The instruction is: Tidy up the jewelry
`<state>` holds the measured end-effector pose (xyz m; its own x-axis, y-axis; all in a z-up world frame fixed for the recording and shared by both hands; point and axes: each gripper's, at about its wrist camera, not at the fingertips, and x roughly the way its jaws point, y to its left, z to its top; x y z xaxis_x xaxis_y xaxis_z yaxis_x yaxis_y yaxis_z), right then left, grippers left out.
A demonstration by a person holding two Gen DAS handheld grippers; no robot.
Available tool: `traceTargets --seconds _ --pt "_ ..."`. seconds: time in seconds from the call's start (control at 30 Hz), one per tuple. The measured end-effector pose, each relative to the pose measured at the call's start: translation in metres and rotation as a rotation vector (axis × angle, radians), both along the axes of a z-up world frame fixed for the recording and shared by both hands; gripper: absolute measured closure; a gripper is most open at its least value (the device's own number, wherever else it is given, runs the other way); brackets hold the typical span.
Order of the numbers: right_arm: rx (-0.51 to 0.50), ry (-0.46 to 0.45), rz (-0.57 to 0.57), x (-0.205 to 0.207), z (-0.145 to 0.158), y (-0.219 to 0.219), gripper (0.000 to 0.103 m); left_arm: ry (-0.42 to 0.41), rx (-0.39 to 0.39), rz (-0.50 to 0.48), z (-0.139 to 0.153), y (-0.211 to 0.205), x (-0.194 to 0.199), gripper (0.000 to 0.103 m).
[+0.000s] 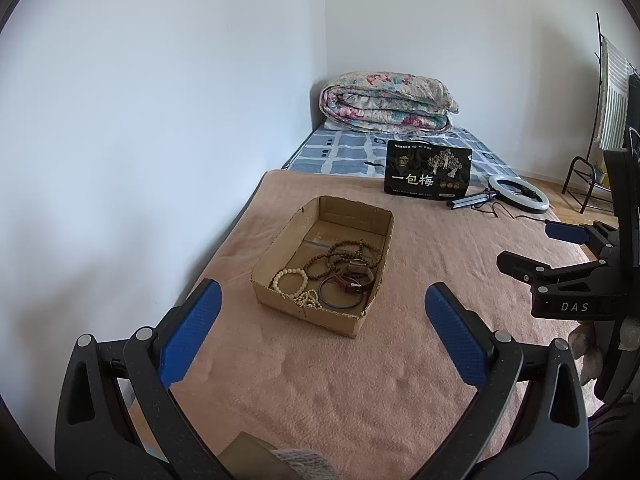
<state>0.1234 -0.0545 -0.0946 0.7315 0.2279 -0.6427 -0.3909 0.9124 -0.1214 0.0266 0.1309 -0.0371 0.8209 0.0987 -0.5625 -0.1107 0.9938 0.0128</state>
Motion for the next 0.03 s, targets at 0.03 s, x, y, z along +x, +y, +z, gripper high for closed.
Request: traceTargets --seconds 0.03 --pt "0.001 0.000 -0.001 0.0001 -0.0001 -0.0002 0.000 -0.002 0.002 0.003 0.0002 0.0003 0.0002 0.000"
